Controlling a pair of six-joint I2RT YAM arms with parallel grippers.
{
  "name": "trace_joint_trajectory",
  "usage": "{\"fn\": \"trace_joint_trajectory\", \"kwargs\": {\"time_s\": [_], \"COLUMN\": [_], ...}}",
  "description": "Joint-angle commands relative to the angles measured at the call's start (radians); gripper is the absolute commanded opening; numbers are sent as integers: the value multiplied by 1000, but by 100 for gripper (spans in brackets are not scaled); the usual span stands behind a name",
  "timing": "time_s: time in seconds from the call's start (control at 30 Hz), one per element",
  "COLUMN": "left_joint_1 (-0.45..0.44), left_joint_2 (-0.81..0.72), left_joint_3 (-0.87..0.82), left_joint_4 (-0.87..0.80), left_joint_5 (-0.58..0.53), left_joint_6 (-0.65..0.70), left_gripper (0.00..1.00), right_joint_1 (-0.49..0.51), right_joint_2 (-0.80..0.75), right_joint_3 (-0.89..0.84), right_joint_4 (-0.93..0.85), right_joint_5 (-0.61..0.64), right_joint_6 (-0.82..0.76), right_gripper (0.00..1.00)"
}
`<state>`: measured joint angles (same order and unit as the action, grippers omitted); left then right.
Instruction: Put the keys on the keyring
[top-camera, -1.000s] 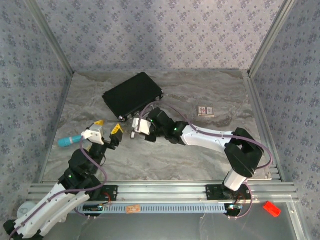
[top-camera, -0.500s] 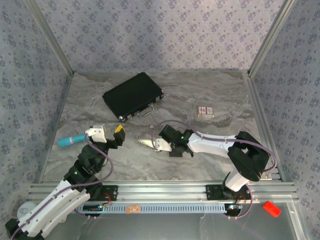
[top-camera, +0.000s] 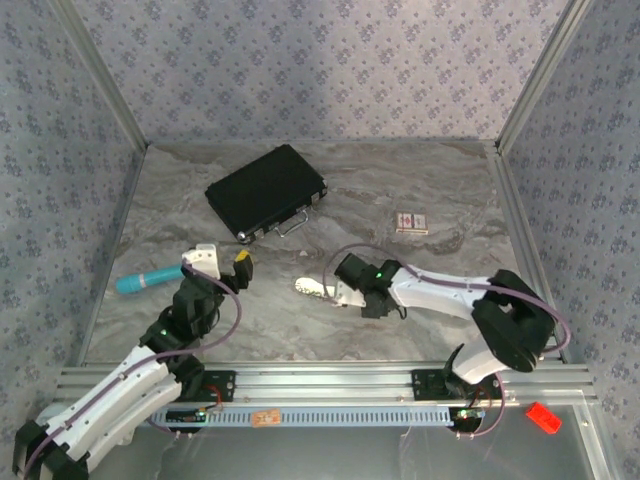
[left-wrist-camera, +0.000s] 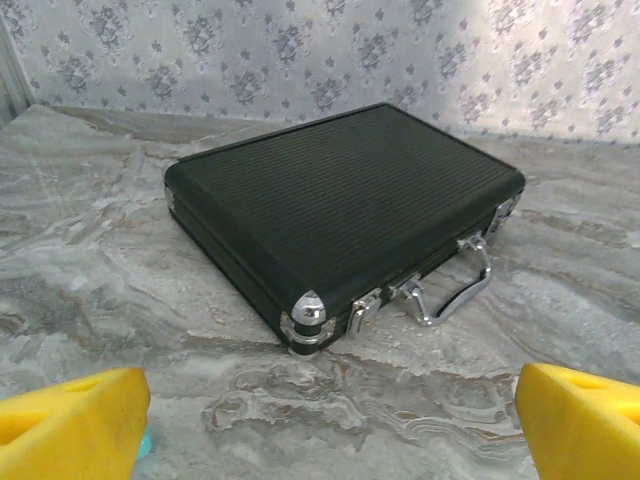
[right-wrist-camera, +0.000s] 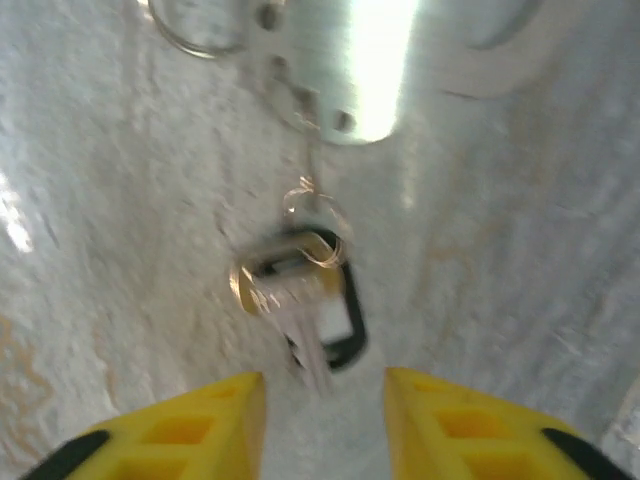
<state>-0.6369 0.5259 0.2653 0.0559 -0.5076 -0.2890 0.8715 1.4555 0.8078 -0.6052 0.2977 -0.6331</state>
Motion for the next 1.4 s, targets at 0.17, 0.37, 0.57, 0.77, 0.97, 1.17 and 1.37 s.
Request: {"fn": "trace_joint_trajectory", "kwargs": {"time_s": [0.17, 0.37, 0.57, 0.77, 0.97, 1.17, 1.37], "left_joint_1": [134, 357, 459, 510, 550, 606, 618], "left_joint_2": [106, 201, 256, 460, 705, 866, 992], "left_joint_3": [86, 97, 21, -9, 35, 76, 102], "left_joint_4": [81, 80, 219, 439, 627, 763, 822], "left_joint_5": [84, 125, 82, 108, 228, 357, 433], "left_joint_6": [97, 120, 163, 212, 288, 285, 296], "left_gripper": [95, 95, 95, 95, 94, 94, 99], "right_joint_1": [-347, -661, -811, -842, -906, -930, -938], "right_joint_2": [-420, -438, -224, -45, 51, 56, 63], "right_joint_3": [-117, -349, -477, -436, -481, -428, -423], "right_joint_4": [397, 847, 1194, 1342, 1515, 1409, 1411], "right_joint_5": [-256, -140, -130, -279, -369, -423, -429], "right_joint_6": [373, 595, 609, 520, 566, 574, 586], "right_gripper": [49, 60, 57, 49, 49, 50, 51]}}
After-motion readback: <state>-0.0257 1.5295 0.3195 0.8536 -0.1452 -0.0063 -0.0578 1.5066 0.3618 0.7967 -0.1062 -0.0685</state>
